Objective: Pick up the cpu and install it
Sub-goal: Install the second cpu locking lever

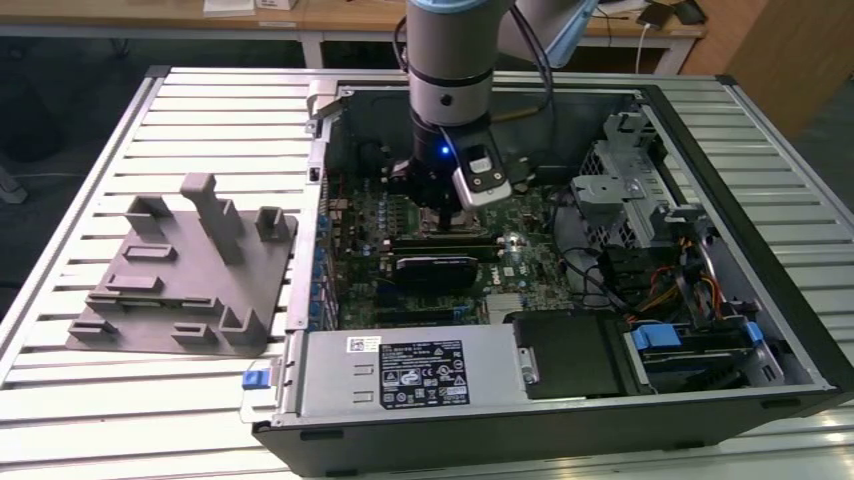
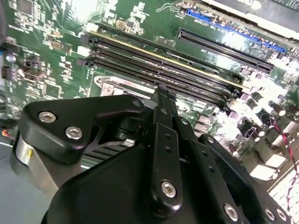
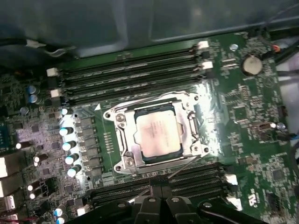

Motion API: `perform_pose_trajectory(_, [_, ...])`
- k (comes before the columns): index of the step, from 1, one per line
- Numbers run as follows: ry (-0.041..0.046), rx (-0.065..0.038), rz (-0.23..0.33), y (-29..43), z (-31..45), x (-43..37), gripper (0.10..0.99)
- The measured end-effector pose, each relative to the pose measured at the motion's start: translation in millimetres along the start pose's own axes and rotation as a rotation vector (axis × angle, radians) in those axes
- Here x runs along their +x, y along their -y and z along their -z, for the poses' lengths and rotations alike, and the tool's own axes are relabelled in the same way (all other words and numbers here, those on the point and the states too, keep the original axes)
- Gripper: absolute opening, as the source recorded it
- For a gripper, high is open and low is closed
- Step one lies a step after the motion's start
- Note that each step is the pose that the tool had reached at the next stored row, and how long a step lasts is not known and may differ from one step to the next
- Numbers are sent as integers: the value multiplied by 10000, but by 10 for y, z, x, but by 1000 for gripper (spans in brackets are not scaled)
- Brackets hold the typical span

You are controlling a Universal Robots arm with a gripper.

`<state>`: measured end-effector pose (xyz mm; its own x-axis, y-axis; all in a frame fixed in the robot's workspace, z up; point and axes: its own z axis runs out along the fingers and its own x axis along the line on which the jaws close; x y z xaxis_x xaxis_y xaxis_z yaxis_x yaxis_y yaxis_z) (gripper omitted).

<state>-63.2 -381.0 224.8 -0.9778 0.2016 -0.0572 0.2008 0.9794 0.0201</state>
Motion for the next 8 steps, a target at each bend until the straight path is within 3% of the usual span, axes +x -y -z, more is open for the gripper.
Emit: perform_pose_trajectory(8, [-6,-18,285,19,-54,59,106])
